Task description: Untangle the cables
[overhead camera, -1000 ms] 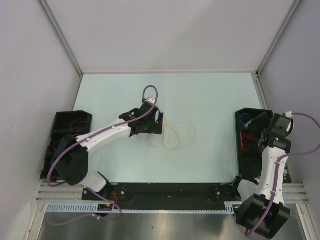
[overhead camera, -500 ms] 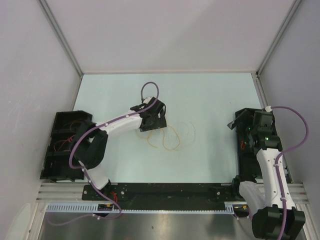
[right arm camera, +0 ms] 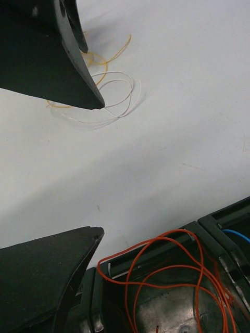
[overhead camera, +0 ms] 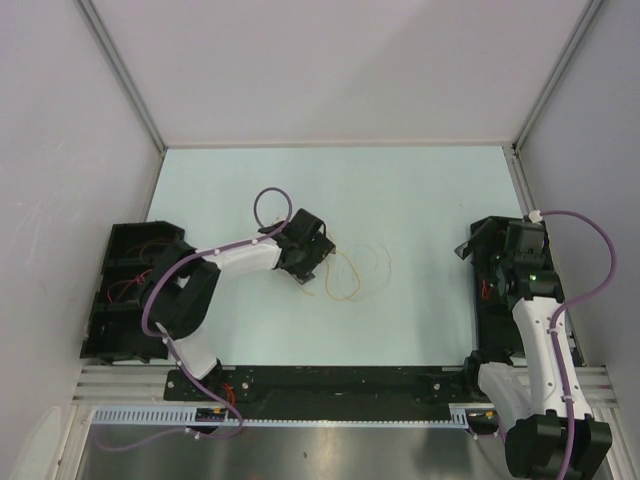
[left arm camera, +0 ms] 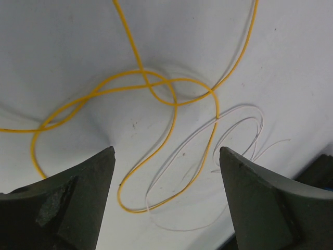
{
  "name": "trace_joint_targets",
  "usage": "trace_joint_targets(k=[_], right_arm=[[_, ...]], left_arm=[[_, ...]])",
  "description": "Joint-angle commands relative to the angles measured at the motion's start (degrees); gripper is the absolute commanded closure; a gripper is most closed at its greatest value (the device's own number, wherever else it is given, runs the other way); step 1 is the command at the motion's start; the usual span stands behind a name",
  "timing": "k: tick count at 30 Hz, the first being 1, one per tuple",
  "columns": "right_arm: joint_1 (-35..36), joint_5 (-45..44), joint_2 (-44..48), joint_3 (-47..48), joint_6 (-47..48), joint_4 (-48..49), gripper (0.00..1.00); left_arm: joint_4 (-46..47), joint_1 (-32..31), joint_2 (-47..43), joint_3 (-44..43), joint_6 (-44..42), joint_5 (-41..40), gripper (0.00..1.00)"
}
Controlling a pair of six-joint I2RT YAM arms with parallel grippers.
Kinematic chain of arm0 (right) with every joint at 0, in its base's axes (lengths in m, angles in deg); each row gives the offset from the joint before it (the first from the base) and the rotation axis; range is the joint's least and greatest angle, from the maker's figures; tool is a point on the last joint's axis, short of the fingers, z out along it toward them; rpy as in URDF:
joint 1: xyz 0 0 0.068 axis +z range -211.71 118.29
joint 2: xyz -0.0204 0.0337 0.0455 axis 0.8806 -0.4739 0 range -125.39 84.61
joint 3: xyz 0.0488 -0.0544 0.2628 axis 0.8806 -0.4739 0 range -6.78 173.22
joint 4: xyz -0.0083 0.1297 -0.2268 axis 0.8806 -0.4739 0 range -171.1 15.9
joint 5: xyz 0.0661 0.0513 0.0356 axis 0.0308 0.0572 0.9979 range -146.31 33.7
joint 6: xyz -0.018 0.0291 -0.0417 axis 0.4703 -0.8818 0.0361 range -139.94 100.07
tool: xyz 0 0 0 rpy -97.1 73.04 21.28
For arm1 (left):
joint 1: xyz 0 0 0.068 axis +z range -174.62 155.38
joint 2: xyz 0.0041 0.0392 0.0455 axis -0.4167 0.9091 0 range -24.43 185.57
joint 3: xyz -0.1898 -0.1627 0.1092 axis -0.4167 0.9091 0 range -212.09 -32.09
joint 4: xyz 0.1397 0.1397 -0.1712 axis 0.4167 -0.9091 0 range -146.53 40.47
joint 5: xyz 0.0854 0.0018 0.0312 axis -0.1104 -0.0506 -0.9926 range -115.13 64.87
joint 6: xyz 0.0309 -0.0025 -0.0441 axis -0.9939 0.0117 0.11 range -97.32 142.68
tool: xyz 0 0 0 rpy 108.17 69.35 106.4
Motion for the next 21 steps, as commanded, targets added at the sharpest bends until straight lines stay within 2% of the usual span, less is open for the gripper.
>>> trace_joint_targets(k=[1,8,14,18,20,21], right_arm=[[0.26,1.54,2.45,1.85,2.26,0.64,0.01],[0.26,4.7,5.09,0.62,2.88,0.81,0.0],[0.26,7.43,6.41,0.53,3.76,0.81,0.0],[0.26,8.31,6.94,0.53,4.29,0.55,0.0],[0.26,9.01,7.2,0.53,4.55,0.38,0.0],[0.26,9.1,7.11,0.53,4.81,0.38,0.0]], left_arm=[[-0.79,0.27,2.13,-2.74,9.32,-0.66,0.13],[-8.34,1.59,6.09,-6.95,12.5,-4.44,0.14],[-17.75,3.96,11.52,-15.73,11.28,-9.8,0.14],[-21.63,6.68,16.8,-23.81,6.37,-13.31,0.14],[-20.93,7.82,20.74,-27.24,-0.57,-14.9,0.14],[-21.01,8.96,22.42,-32.39,-3.55,-15.42,0.14]])
